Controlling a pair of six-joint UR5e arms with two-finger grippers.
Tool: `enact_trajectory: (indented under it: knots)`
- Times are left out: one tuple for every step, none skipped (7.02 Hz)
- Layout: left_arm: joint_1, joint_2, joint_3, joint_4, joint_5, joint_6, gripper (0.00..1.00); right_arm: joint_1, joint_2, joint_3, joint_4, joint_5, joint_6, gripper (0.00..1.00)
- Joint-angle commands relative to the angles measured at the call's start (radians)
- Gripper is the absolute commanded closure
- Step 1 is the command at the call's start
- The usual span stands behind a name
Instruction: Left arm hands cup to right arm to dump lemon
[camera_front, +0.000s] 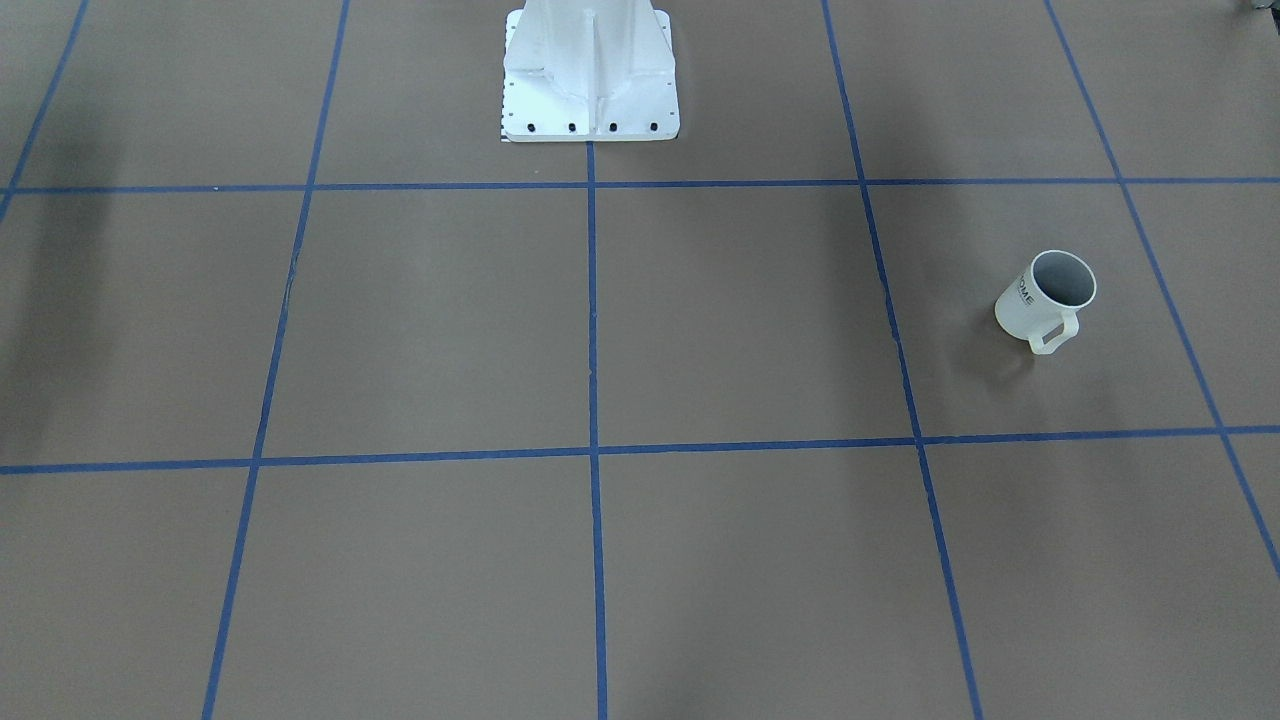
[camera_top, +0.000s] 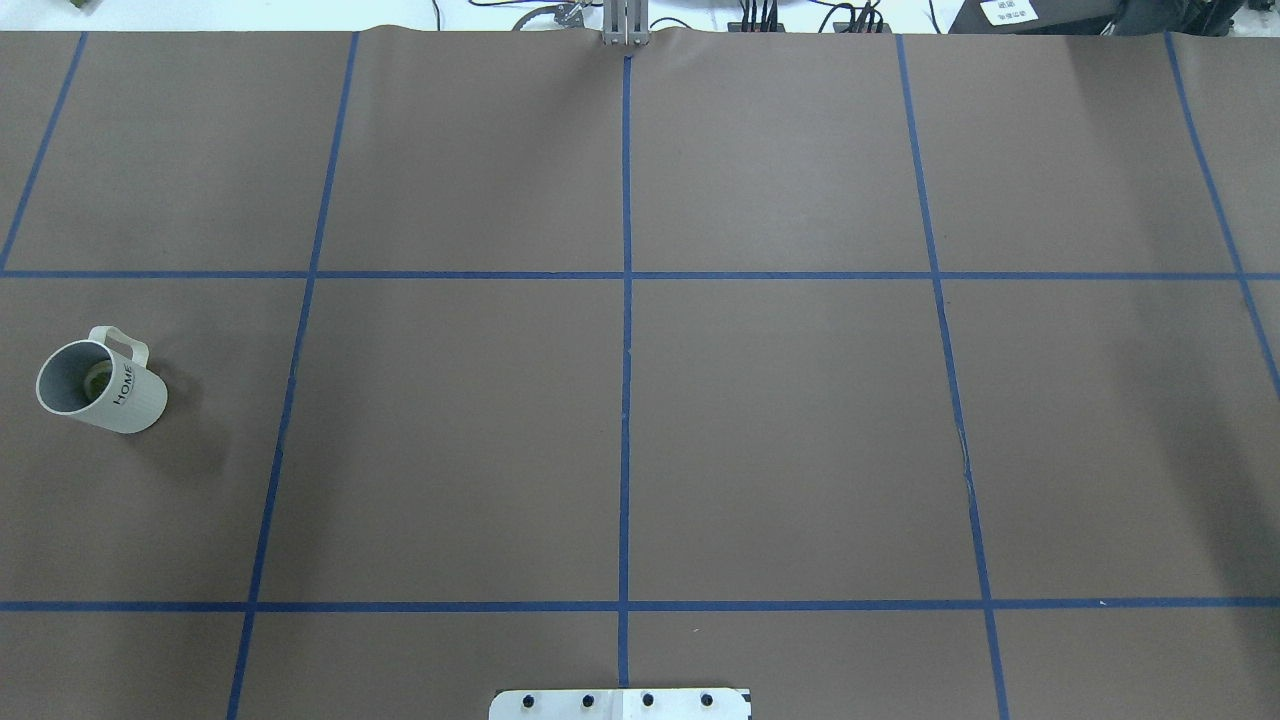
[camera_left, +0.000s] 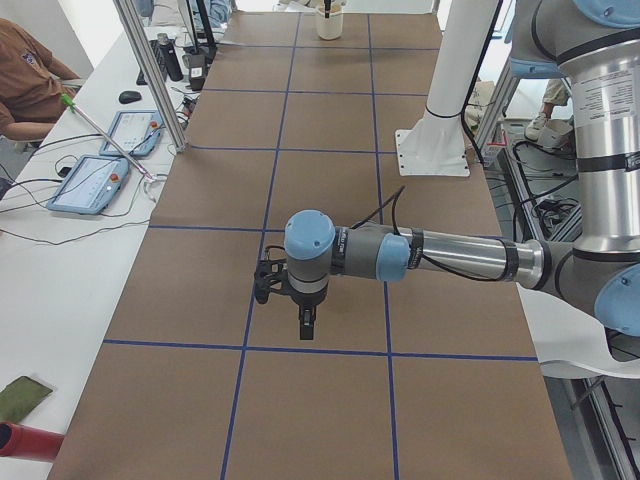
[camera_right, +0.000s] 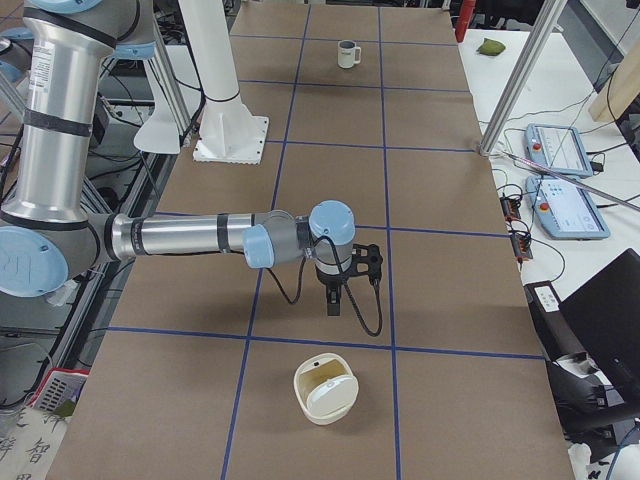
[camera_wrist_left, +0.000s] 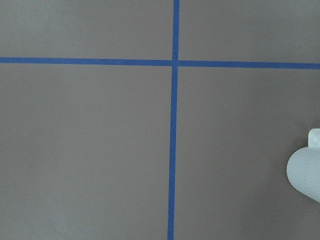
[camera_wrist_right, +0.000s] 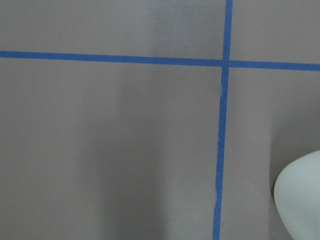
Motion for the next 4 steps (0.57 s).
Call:
enact_trajectory:
  knots:
    - [0.075, -0.009, 0.02, -0.075, -0.005, -0.037, 0.0, -0.001, 0.004, -0.028, 0.003, -0.006, 0.002, 0.0]
    - [0.151, -0.062, 0.034, -0.08, -0.003, -0.095, 0.0, 0.0, 0.022, -0.065, 0.032, -0.003, 0.002, 0.0]
    - [0.199, -0.079, 0.033, -0.088, -0.005, -0.186, 0.0, 0.0, 0.021, -0.076, 0.08, -0.004, 0.0, 0.0]
    - [0.263, -0.086, 0.034, -0.095, -0.005, -0.24, 0.0, 0.0, 0.021, -0.076, 0.089, -0.003, 0.0, 0.0]
